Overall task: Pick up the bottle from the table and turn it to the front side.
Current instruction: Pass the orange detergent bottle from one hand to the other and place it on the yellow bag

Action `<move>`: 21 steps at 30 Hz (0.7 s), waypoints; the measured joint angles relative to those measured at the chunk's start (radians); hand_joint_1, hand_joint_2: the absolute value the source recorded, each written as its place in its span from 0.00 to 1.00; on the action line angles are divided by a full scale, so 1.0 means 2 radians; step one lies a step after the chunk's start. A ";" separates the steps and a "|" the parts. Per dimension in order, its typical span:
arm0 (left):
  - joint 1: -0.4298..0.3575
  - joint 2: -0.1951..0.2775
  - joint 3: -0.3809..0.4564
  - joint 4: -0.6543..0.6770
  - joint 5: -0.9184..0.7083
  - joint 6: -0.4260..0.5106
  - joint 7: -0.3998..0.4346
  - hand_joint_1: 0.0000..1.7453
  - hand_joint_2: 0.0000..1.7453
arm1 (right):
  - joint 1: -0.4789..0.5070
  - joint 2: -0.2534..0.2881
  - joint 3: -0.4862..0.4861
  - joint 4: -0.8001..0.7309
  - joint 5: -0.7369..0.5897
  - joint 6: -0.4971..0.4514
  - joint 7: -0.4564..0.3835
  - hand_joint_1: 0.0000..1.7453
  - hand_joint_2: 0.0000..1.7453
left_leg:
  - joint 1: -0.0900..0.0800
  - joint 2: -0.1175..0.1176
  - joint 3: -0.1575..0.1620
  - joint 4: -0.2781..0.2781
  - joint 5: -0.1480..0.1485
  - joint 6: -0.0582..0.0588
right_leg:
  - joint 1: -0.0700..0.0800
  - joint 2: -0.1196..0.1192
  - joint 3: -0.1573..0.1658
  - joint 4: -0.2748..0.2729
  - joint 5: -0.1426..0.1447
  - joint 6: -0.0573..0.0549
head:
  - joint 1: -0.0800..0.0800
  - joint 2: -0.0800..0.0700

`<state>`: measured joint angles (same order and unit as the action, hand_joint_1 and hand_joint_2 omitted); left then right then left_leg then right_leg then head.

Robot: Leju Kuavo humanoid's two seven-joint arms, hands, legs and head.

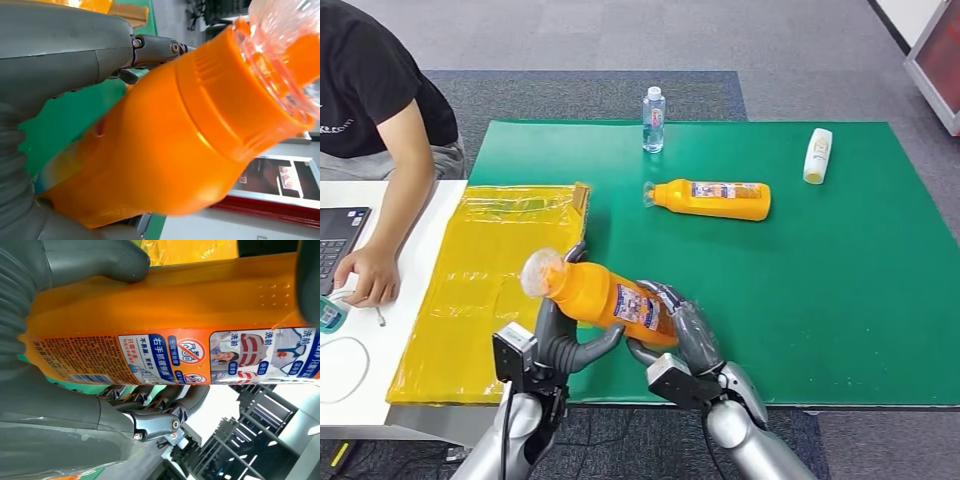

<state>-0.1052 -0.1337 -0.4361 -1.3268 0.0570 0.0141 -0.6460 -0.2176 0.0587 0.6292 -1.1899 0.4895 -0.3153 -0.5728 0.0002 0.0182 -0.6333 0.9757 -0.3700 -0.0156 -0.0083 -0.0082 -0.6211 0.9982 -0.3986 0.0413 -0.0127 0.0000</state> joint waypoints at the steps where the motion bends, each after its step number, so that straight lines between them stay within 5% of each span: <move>1: -0.002 0.000 0.001 0.002 0.007 -0.004 0.004 1.00 1.00 | 0.000 0.000 0.001 0.000 0.002 -0.002 0.000 1.00 1.00 | 0.000 0.000 0.000 0.000 0.000 0.000 | 0.000 0.000 0.000 0.000 0.000 0.000 | 0.000 0.000; 11: -0.025 -0.004 0.016 0.030 0.062 -0.051 0.025 1.00 1.00 | 0.004 0.000 0.004 -0.015 0.008 -0.014 0.002 1.00 1.00 | 0.000 0.000 0.000 0.000 0.000 0.000 | 0.000 0.000 0.000 0.000 0.000 0.000 | 0.000 0.000; 21: -0.042 -0.006 0.022 0.037 0.040 -0.049 0.010 1.00 1.00 | 0.007 -0.001 0.005 -0.040 0.009 -0.015 0.006 1.00 1.00 | 0.000 0.000 0.000 0.000 0.000 0.000 | 0.000 0.000 0.000 0.000 0.000 0.000 | 0.000 0.000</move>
<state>-0.1889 -0.1465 -0.3924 -1.2524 0.1360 -0.0837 -0.6265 -0.2034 0.0573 0.6397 -1.2700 0.5083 -0.3462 -0.5612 0.0002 0.0182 -0.6335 0.9757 -0.3697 -0.0160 -0.0083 -0.0080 -0.6216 0.9984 -0.3986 0.0412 -0.0126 0.0000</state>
